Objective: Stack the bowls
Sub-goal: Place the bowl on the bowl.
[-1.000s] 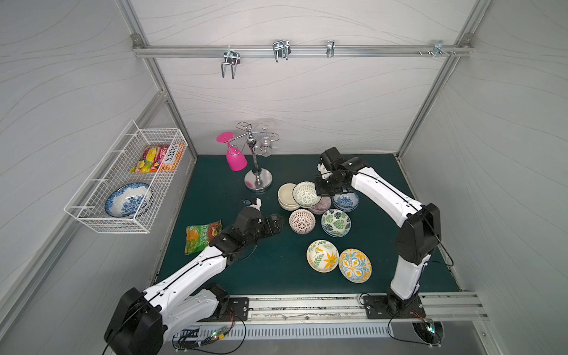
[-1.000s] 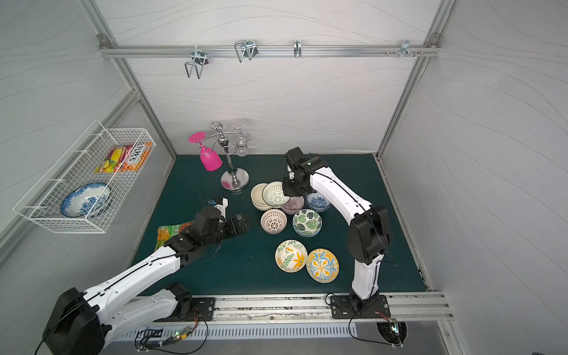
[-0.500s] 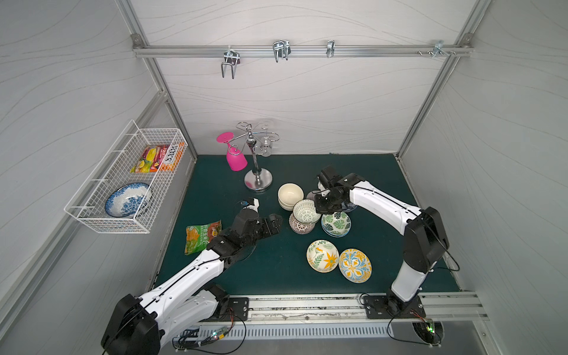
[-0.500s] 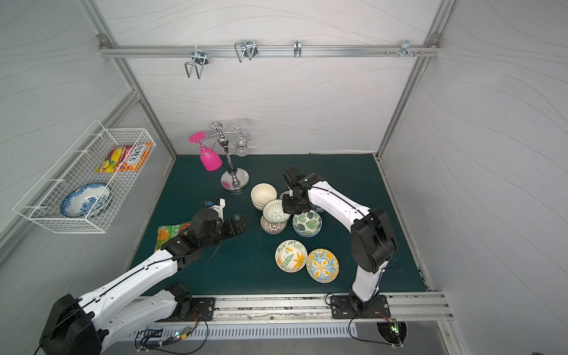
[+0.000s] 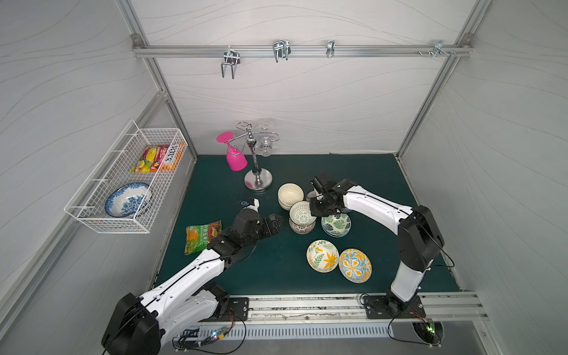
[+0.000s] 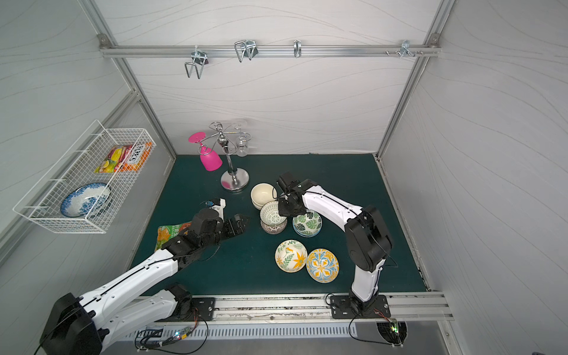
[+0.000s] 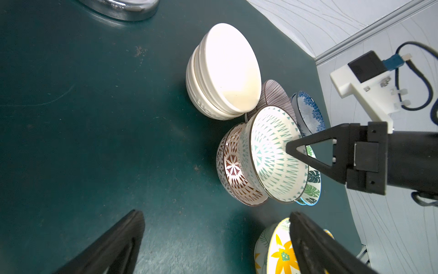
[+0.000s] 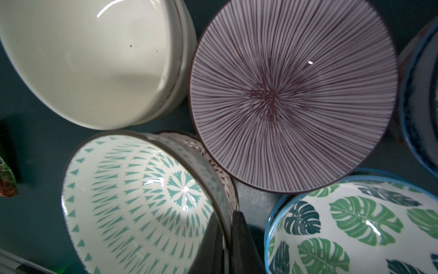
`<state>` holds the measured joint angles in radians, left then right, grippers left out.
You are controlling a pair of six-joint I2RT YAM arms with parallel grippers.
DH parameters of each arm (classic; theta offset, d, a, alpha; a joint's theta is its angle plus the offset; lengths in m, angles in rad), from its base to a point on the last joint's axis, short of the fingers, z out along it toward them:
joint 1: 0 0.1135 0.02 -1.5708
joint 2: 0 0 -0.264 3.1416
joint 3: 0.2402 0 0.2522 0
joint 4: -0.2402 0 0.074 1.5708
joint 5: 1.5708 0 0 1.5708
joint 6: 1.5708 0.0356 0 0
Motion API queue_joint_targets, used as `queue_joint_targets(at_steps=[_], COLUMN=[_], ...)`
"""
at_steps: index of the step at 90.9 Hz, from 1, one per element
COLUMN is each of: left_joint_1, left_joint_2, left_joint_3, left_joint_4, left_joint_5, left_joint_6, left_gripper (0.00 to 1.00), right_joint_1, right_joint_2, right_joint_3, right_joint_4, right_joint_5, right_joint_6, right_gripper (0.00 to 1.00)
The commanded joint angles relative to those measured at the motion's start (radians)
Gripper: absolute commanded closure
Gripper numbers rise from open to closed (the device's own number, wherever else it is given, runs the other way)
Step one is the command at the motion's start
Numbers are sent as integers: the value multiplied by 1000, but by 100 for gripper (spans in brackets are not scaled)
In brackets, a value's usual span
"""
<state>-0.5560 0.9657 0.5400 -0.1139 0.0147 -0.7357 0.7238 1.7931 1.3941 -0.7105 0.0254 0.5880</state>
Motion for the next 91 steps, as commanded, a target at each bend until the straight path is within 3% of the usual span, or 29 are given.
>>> queue_joint_targets(at_steps=[1,38,70,91], left_joint_1=[5,5,5,5], left_joint_2=[7,14,16,11], left_joint_3=[6,9,14,16], left_joint_4=[44,43,36,26], left_joint_5=[-5,-5,-2,19], left_joint_6=[5,4,7,8], left_gripper=[0,0,0,0], right_joint_1=[15,34,37,37], right_joint_2=[13,32,-5,-156], right_joint_3=[-7,-27,-14,-8], right_joint_4=[53,75,43,-22], right_joint_5=[6,19,17,52], right_joint_6=[18,19,26,42], right_gripper=[100,100,54,43])
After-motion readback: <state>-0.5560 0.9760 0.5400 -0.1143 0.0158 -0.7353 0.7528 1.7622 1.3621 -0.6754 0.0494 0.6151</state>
